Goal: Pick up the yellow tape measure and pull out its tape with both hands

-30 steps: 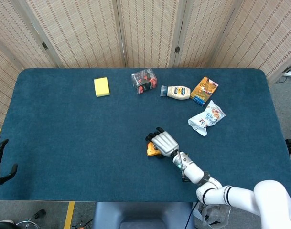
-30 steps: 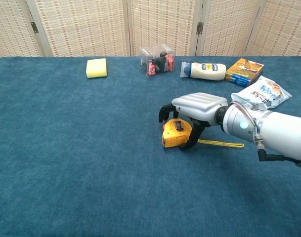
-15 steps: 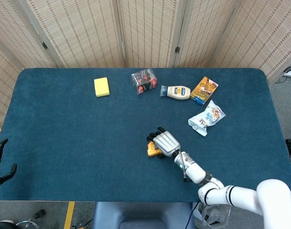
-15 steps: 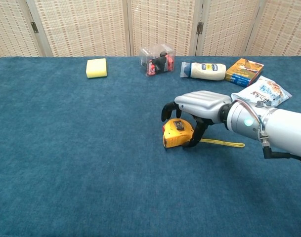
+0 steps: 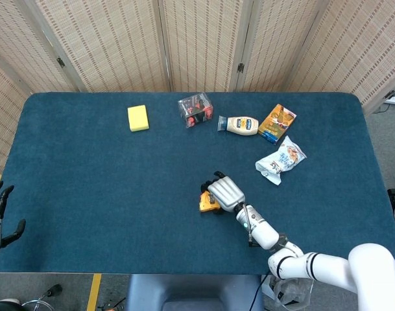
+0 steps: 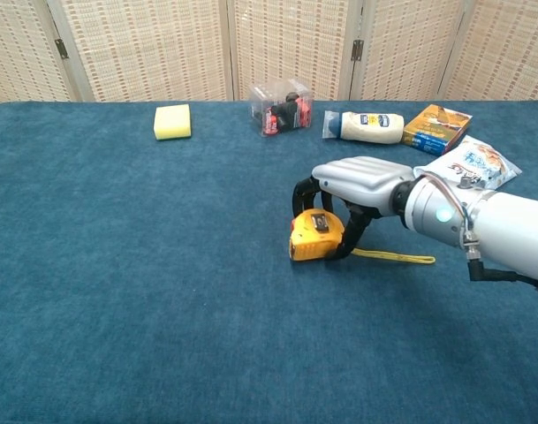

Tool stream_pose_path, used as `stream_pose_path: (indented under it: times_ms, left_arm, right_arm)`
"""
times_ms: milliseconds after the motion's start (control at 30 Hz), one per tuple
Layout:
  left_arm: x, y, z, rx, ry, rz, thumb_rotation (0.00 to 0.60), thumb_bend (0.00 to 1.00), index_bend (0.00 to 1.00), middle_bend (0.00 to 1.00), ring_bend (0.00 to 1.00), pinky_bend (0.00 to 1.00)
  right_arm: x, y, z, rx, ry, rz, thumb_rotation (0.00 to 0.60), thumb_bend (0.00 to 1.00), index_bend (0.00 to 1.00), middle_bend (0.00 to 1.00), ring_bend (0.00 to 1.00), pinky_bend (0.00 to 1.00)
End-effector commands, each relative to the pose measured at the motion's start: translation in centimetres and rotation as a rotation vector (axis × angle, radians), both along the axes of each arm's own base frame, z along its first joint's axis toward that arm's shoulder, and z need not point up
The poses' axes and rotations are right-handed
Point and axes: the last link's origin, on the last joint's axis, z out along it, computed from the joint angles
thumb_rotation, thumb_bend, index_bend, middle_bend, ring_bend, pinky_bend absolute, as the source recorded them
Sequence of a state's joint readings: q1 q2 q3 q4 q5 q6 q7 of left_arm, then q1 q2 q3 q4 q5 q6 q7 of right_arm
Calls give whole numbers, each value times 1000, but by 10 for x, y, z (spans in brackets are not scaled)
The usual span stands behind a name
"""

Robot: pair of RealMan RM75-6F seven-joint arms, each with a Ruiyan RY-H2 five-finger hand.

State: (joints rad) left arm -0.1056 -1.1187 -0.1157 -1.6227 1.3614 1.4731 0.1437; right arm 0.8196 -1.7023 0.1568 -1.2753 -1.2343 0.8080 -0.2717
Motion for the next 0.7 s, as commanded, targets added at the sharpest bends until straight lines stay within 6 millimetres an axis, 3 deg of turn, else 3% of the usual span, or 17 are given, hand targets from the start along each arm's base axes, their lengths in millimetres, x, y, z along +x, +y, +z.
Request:
stream_pose_path:
  times_ms: [33,333,500,700]
  left_arm:
    - [10,8,-2,-23,-20,-39,558,403,126,56,31,16]
    - [58,52,-19,-87,-174,-174,560,404,115,57,50,17]
    - [91,76,-33,-168,-313,-205,559,402,5,56,55,17]
    - [124,101,-52,-235,-441,-197,553,387,0,43,43,17]
  right_arm:
    - [4,-2,5,-4,-17,-2,600,214,563,499,453,168]
    - [43,-17,32,-9,-137,-18,600,214,604,527,482,168]
    - [73,-24,43,2,-210,-27,600,214,605,528,486,168]
    - [102,-29,48,10,-281,-52,600,214,605,528,486,169]
